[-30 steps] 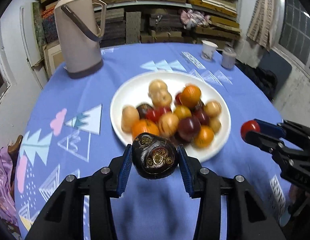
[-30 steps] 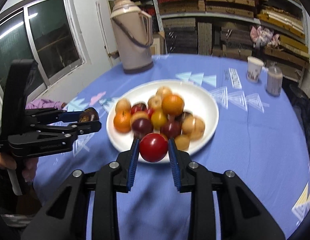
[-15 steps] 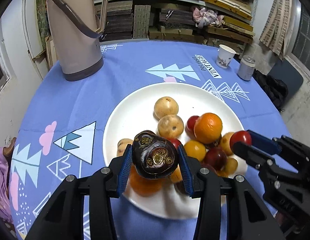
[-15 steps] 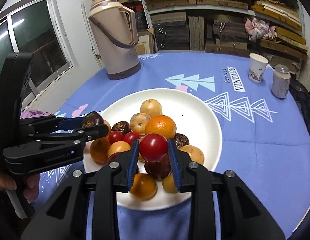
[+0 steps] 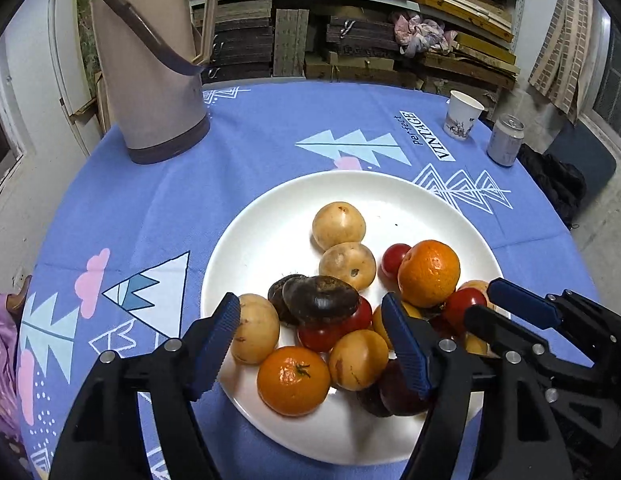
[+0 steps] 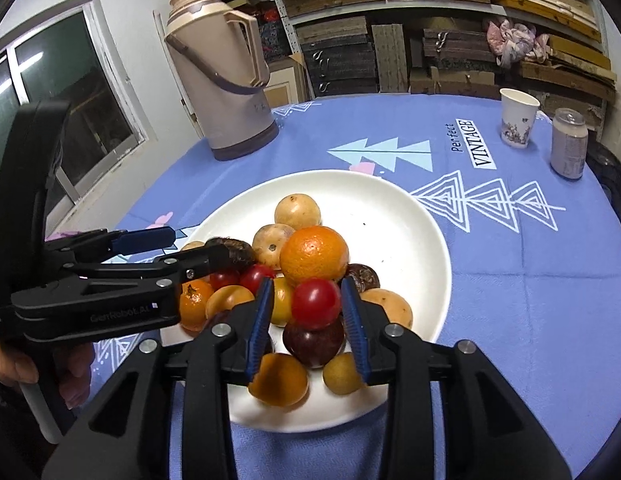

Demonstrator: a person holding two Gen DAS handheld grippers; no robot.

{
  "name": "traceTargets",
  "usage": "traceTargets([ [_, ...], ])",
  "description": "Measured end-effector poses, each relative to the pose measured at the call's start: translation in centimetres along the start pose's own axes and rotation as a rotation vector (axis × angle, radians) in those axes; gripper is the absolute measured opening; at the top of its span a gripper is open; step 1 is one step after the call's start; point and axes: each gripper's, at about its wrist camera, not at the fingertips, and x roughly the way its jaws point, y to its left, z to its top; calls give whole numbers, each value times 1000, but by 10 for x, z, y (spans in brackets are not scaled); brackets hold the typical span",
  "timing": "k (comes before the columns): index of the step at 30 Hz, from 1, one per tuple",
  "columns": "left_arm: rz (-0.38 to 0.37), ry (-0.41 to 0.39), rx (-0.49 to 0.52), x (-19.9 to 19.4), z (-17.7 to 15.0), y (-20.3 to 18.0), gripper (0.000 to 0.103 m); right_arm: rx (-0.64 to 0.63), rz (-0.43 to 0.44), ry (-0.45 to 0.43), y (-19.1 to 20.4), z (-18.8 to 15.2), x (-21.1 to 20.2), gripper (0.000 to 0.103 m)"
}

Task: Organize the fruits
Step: 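Carry the brown fruit and cherry tomato onto the white plate and open both grippers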

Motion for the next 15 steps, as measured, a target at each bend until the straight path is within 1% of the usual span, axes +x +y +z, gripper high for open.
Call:
traceTargets([
  [3,0,8,0,-2,-3,0,77,14,4,-10,-3,-4,-8,37],
  [6,-5,11,4,-5,-7,-1,78,25,7,-17,-5,-9,-16,40],
  [10,5,9,7,-12,-16,-1,80,28,2,-22,-1,-16,-26,43],
  [12,10,14,1,-19,-23,-1,81,27,-3,-28,2,-20,-31,51],
  [14,22,1,-16,-31,-33,0,82,16,-12,-37,9,-26,-38,56],
  [15,21,-7,-16,-35,-36,0,86,10,-20,-39,12,-28,-40,62],
])
